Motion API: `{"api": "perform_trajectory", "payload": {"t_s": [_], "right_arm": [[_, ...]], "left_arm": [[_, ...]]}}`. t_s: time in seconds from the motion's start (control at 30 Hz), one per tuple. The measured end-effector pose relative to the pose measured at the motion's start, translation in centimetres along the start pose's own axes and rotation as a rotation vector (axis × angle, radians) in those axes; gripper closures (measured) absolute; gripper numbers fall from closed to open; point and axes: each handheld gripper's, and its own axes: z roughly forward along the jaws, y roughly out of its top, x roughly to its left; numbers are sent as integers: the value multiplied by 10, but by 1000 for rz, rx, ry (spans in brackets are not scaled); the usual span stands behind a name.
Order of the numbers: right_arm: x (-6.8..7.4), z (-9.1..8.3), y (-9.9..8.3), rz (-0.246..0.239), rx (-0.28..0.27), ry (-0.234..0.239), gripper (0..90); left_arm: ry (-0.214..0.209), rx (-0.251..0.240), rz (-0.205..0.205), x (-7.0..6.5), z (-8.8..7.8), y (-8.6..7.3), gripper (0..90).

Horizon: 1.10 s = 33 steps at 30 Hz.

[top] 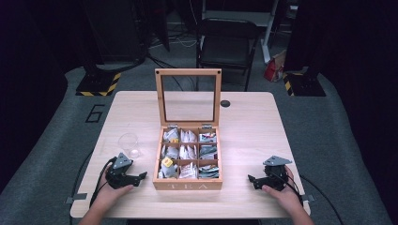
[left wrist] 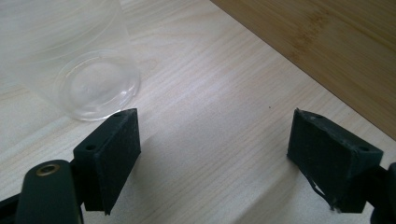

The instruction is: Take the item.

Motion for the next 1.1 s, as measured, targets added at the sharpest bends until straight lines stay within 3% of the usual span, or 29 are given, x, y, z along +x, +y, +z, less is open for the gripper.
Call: {"api": "perform_trajectory", "payload": {"t_s": [1.1], "right_arm": [[0, 0, 0, 2, -2, 2, 0]], "left_arm": [[8, -8, -9, 0, 0, 0, 184]]}}
